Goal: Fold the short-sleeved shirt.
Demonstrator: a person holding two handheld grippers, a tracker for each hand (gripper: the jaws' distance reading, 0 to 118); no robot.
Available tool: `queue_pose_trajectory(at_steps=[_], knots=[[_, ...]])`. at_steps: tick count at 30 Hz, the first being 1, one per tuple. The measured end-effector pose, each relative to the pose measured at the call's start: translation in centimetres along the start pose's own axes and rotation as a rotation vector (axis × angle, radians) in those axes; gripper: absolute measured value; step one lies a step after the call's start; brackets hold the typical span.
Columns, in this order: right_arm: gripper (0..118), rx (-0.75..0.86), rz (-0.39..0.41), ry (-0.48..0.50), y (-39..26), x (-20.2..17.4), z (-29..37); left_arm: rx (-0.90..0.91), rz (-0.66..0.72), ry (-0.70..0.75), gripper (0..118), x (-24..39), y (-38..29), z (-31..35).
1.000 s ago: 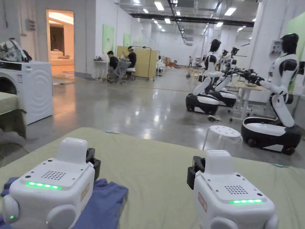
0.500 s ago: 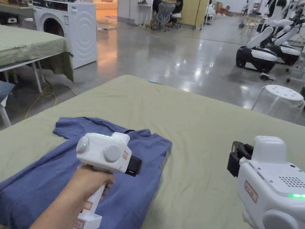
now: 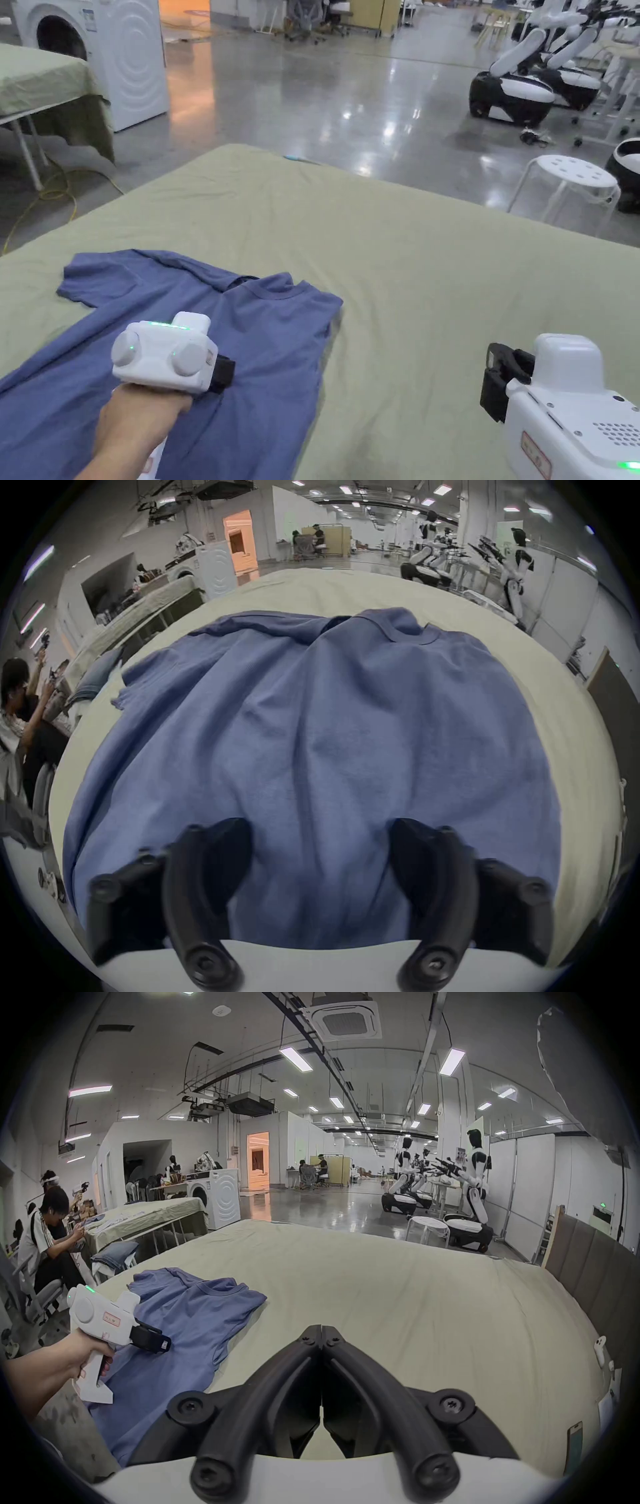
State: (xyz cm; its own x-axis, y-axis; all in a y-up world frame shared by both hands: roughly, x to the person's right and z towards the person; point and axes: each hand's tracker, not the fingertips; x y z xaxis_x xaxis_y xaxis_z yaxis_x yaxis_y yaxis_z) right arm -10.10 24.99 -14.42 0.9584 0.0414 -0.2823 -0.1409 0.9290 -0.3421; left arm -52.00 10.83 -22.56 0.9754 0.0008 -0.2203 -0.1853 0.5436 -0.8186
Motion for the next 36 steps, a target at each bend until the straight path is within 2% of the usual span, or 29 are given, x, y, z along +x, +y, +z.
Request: queue_pose_trajectory(at_steps=[1, 2, 3, 6, 9, 10, 13, 14, 19, 30, 34, 36], knots=[[0, 0.000, -0.005, -0.001, 0.0, 0.0, 0.0, 0.018, -0.025, -0.035, 44, -0.1, 0.2, 0.5], [0, -0.001, -0.010, -0.001, 0.0, 0.0, 0.0, 0.043, -0.056, 0.000, 10, 0.1, -0.5, 1.6], [0, -0.002, -0.014, 0.000, 0.1, 0.0, 0.0, 0.092, -0.025, 0.037, 6, 0.1, -0.4, 1.9], [0, 0.007, -0.025, 0.006, 0.3, 0.1, 0.8, 0.081, 0.000, -0.006, 6, 0.1, -1.3, 2.7], [0, 0.022, -0.023, 0.004, 0.4, 0.7, 2.0, 0.174, 0.039, -0.056, 6, 0.9, -1.7, 5.1], [0, 0.026, -0.023, 0.000, 0.5, 1.1, 2.4, 0.205, 0.034, -0.142, 6, 1.2, -1.3, 6.0], [0, 0.038, -0.042, -0.020, 0.5, 2.6, 3.8, 0.258, -0.019, -0.179, 6, 4.4, -0.6, 9.0], [0, 0.043, -0.053, -0.031, 0.5, 3.3, 4.4, 0.286, -0.036, -0.200, 6, 6.6, -0.8, 11.6], [0, 0.072, -0.070, -0.100, -0.1, 7.3, 8.4, 0.344, -0.122, -0.371, 6, 15.4, 1.0, 15.1], [0, 0.093, -0.121, -0.345, -2.5, 19.7, 16.2, 0.455, -0.360, -0.748, 6, 39.1, 2.4, 22.7], [0, 0.086, -0.162, -0.407, -3.8, 23.5, 17.9, 0.398, -0.436, -0.800, 6, 46.0, 0.7, 22.1], [0, 0.076, -0.178, -0.432, -4.6, 25.0, 18.4, 0.336, -0.475, -0.741, 6, 48.7, -0.5, 19.9]])
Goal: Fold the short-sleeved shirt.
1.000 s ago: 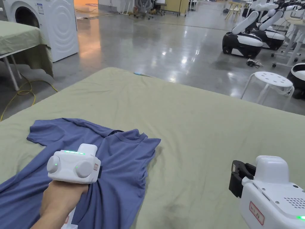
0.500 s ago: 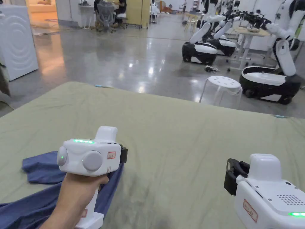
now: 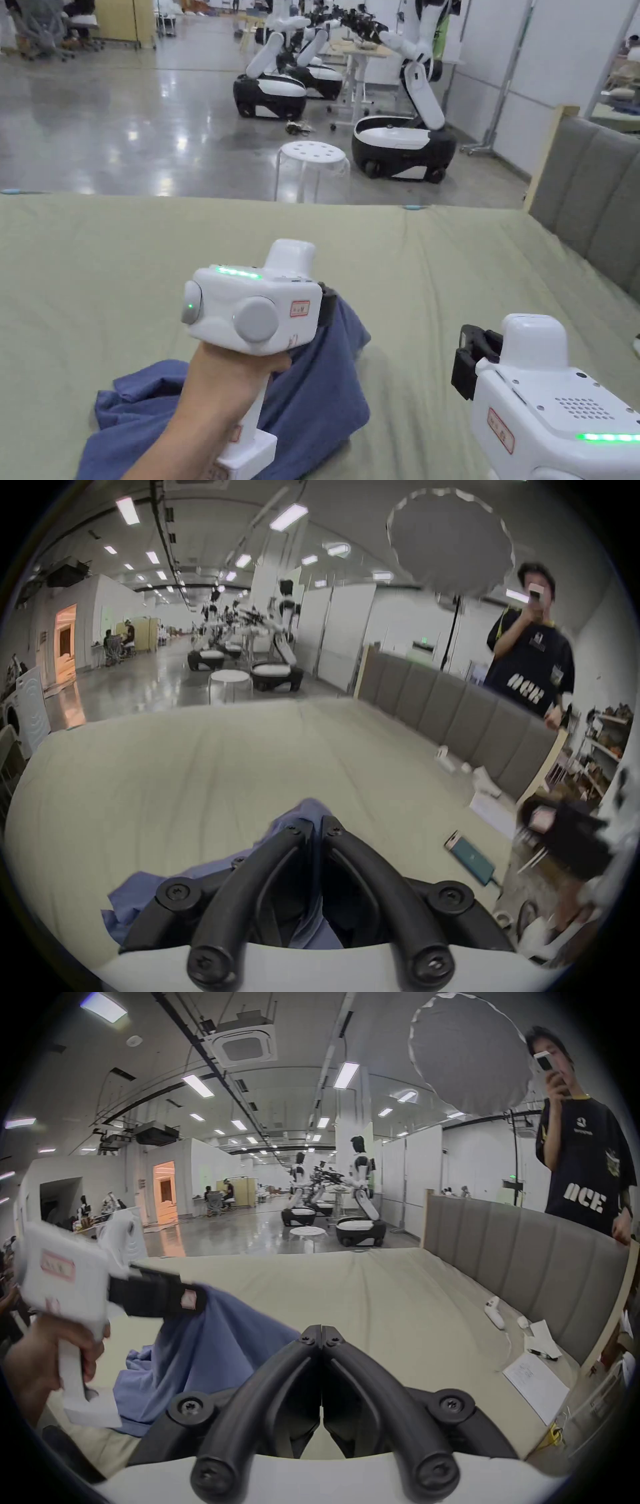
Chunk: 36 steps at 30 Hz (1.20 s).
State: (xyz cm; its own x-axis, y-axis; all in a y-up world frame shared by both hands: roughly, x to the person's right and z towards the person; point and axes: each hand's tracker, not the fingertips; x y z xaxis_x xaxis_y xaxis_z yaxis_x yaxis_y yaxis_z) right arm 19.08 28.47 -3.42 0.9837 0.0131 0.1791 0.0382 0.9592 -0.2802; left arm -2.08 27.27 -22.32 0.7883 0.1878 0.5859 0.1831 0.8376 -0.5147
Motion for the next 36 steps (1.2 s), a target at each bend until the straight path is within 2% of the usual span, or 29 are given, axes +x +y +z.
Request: queue_pose_trajectory(at_steps=[2, 4, 6, 10, 11, 12, 13, 16, 18, 20, 21, 22, 23, 24, 26, 29, 32, 35, 36], knots=[[0, -0.013, -0.007, -0.016, -0.6, 1.2, -0.3, -0.094, -0.022, 0.039, 6, 0.4, -2.2, -3.3], [0, -0.025, -0.016, -0.029, -1.2, 2.1, -0.7, -0.183, 0.020, 0.061, 6, -0.1, -4.2, -6.0], [0, -0.037, -0.031, -0.033, -1.6, 2.5, -1.0, -0.200, 0.053, 0.058, 7, -0.2, -5.7, -7.0], [0, -0.048, -0.023, -0.008, -2.0, 1.6, -1.2, -0.087, -0.019, 0.071, 50, 0.3, -6.0, -4.2], [0, -0.049, -0.015, 0.003, -1.9, 1.1, -1.0, -0.025, -0.030, 0.046, 84, 0.4, -6.1, -2.7], [0, -0.050, -0.011, 0.012, -2.0, 0.5, -0.9, 0.082, -0.017, 0.021, 91, 0.4, -6.3, -0.4], [0, -0.049, -0.010, 0.024, -2.1, -0.1, -0.7, 0.105, 0.003, 0.016, 91, 0.2, -6.5, 1.4], [0, -0.050, -0.022, 0.060, -2.7, -2.2, -0.1, 0.150, 0.066, 0.011, 91, -0.4, -8.2, 7.1], [0, -0.057, -0.027, 0.077, -3.3, -3.9, 0.3, 0.186, 0.097, 0.074, 90, -1.1, -10.2, 11.4], [0, -0.066, -0.026, 0.099, -3.9, -5.6, 0.8, 0.185, 0.134, 0.085, 86, -2.9, -12.4, 14.9], [0, -0.071, -0.023, 0.108, -4.3, -6.3, 1.0, 0.189, 0.143, 0.144, 60, -3.7, -13.5, 16.5], [0, -0.078, -0.018, 0.122, -4.6, -7.2, 1.3, 0.187, 0.117, 0.206, 16, -4.5, -14.5, 17.9], [0, -0.087, -0.011, 0.130, -5.0, -7.9, 1.5, 0.163, 0.071, 0.286, 4, -5.5, -15.5, 19.2], [0, -0.092, -0.002, 0.138, -5.3, -8.6, 1.8, 0.142, 0.025, 0.390, 4, -6.4, -16.5, 19.8], [0, -0.100, 0.025, 0.151, -5.8, -9.9, 2.2, 0.072, 0.067, 0.358, 4, -9.2, -17.6, 21.2], [0, -0.114, 0.043, 0.167, -6.3, -11.1, 2.4, 0.054, 0.099, 0.439, 4, -12.5, -18.2, 22.5], [0, -0.128, 0.045, 0.180, -6.4, -11.9, 2.3, 0.005, 0.138, 0.428, 4, -16.3, -17.4, 21.6], [0, -0.139, 0.051, 0.185, -6.4, -12.2, 1.9, -0.082, 0.046, 0.456, 5, -18.7, -16.4, 18.3], [0, -0.142, 0.049, 0.186, -6.4, -12.2, 1.7, -0.107, 0.029, 0.454, 20, -19.5, -16.1, 16.9]])
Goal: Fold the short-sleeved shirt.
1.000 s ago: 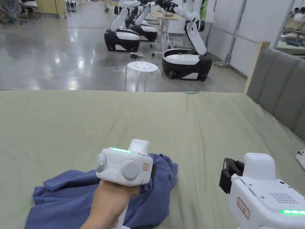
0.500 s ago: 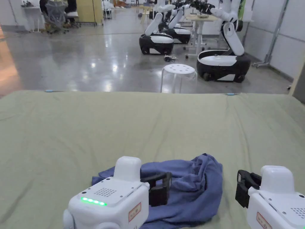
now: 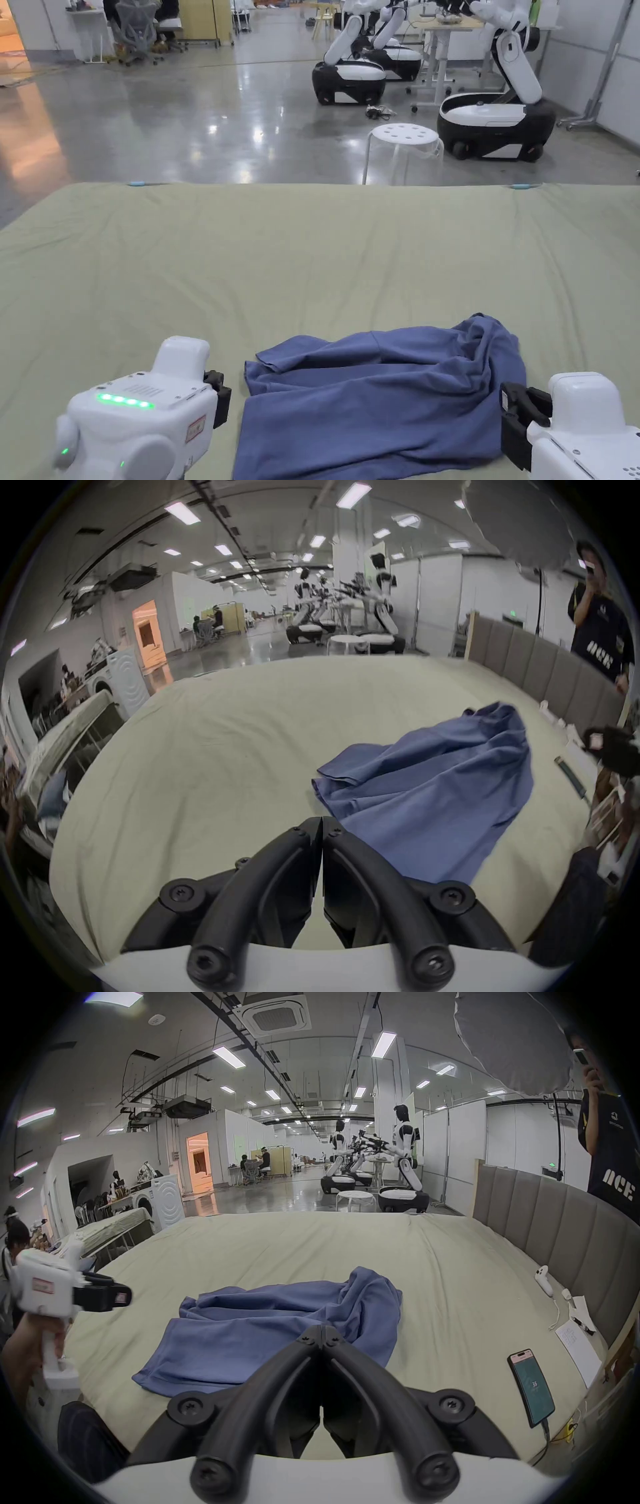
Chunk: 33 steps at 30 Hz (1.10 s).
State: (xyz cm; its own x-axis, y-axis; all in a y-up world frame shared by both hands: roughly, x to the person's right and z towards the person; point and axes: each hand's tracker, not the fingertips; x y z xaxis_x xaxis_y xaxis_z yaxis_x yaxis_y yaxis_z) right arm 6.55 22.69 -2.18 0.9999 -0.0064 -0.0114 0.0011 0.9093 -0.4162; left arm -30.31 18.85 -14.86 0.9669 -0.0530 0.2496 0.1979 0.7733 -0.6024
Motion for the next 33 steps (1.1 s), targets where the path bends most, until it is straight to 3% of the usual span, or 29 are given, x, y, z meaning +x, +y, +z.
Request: queue_pose_trajectory(at_steps=[1, 4, 12, 14, 15, 16, 17, 18, 22, 25, 33], knots=[[0, -0.001, -0.002, 0.001, 0.0, 0.1, -0.2, -0.022, -0.023, 0.012, 53, 0.0, 0.5, -1.6], [0, -0.009, -0.002, -0.008, 0.2, 0.6, -0.8, -0.057, -0.009, 0.015, 80, -0.1, 1.6, -6.1], [0, -0.033, -0.013, -0.040, 0.7, 2.3, -3.3, -0.182, -0.017, 0.015, 83, 0.4, 2.3, -14.0], [0, -0.036, -0.025, -0.040, 0.8, 2.6, -3.8, -0.195, -0.026, 0.000, 80, 0.5, 2.4, -14.5], [0, -0.040, -0.032, -0.040, 0.7, 2.9, -4.0, -0.216, -0.040, -0.034, 62, 0.7, 2.3, -14.8], [0, -0.042, -0.034, -0.039, 0.8, 3.1, -4.2, -0.232, -0.047, -0.091, 21, 0.7, 2.0, -14.8], [0, -0.044, -0.033, -0.040, 0.9, 3.3, -4.3, -0.239, -0.019, -0.129, 9, 0.7, 1.7, -14.9], [0, -0.044, -0.025, -0.047, 1.1, 3.6, -4.5, -0.207, -0.023, -0.049, 9, 0.5, 1.5, -14.6], [0, -0.044, -0.039, -0.056, 2.9, 6.3, -5.2, -0.140, 0.012, -0.088, 8, -0.1, 1.3, -12.0], [0, -0.075, 0.017, -0.115, 4.4, 8.9, -7.2, -0.096, 0.042, -0.118, 8, -0.4, 1.3, -9.3], [2, -0.307, -0.005, -0.140, 7.4, 16.3, -20.2, -0.004, 0.016, -0.108, 8, 1.0, 1.2, -5.7]])
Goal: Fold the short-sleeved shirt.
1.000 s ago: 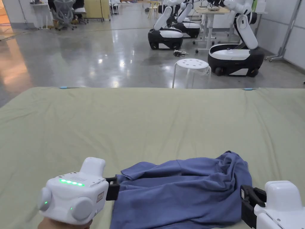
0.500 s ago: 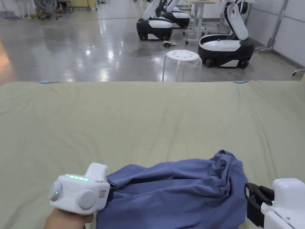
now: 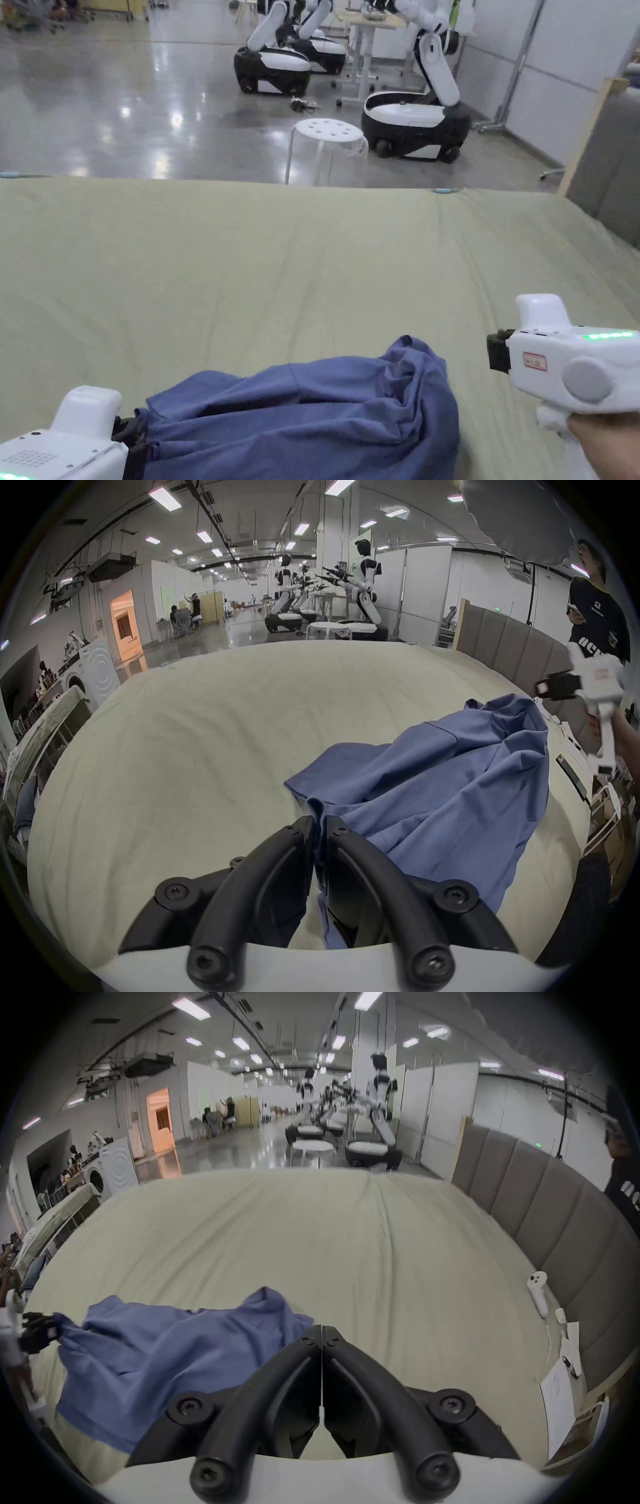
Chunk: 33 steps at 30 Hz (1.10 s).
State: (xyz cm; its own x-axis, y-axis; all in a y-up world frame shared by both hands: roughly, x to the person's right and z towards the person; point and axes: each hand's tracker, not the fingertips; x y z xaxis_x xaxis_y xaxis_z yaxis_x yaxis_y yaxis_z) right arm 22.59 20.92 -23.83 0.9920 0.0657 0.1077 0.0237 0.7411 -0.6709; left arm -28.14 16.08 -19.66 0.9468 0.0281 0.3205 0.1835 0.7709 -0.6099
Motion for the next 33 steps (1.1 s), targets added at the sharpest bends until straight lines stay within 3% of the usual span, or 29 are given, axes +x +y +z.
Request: queue_pose_trajectory(at_steps=[1, 2, 4, 5, 6, 8, 10, 11, 12, 13, 15, 18, 23, 30, 33], knots=[[4, -0.036, 0.013, 0.004, 0.7, 0.2, -1.8, -0.006, -0.004, -0.002, 8, 0.5, 0.2, 0.0], [18, -0.029, 0.011, 0.009, 1.1, 0.3, -3.3, -0.007, -0.004, -0.003, 8, 0.6, 0.2, 0.0], [94, -0.070, 0.002, 0.011, 1.6, 0.1, -6.8, -0.005, -0.009, -0.006, 8, 0.8, 0.3, 0.2], [117, -0.106, -0.006, 0.004, 1.6, -0.1, -8.3, -0.008, -0.007, -0.010, 8, 0.8, 0.4, 0.0], [115, -0.049, -0.010, 0.029, 1.5, -0.3, -9.6, -0.010, -0.005, -0.018, 8, 0.8, 0.5, 0.1], [110, -0.126, -0.030, 0.002, 1.0, -0.4, -11.8, -0.011, -0.007, -0.018, 8, 1.0, 0.7, 0.3], [107, -0.192, -0.021, 0.052, -0.1, -2.2, -12.8, -0.011, -0.010, -0.011, 8, 0.9, 1.0, 0.0], [95, -0.233, 0.003, 0.056, -0.5, -2.6, -13.2, -0.005, -0.010, -0.003, 8, 0.9, 1.0, -0.1], [52, -0.257, 0.019, 0.025, -1.0, -2.9, -13.5, 0.004, -0.010, 0.010, 8, 1.0, 1.1, -0.3], [32, -0.261, -0.002, 0.040, -1.3, -2.7, -13.5, 0.011, -0.005, 0.015, 8, 0.6, 1.2, -0.9], [6, -0.214, -0.123, 0.034, -0.5, -1.9, -12.1, 0.010, 0.016, -0.003, 8, 0.5, 1.5, -1.4], [6, -0.159, -0.165, 0.086, 1.4, 0.1, -7.9, 0.044, 0.109, -0.059, 6, -0.6, 2.4, -1.5], [7, 0.040, -0.156, 0.084, 6.0, 1.6, 2.3, 0.111, 0.020, 0.000, 6, -0.6, 6.3, 2.2], [7, 0.256, -0.070, 0.086, 13.3, 2.0, 17.2, 0.383, 0.105, 0.089, 6, -4.2, 15.8, 13.3], [7, 0.373, -0.126, 0.113, 16.5, 2.3, 22.4, 0.476, 0.114, 0.148, 6, -6.0, 19.9, 17.6]])
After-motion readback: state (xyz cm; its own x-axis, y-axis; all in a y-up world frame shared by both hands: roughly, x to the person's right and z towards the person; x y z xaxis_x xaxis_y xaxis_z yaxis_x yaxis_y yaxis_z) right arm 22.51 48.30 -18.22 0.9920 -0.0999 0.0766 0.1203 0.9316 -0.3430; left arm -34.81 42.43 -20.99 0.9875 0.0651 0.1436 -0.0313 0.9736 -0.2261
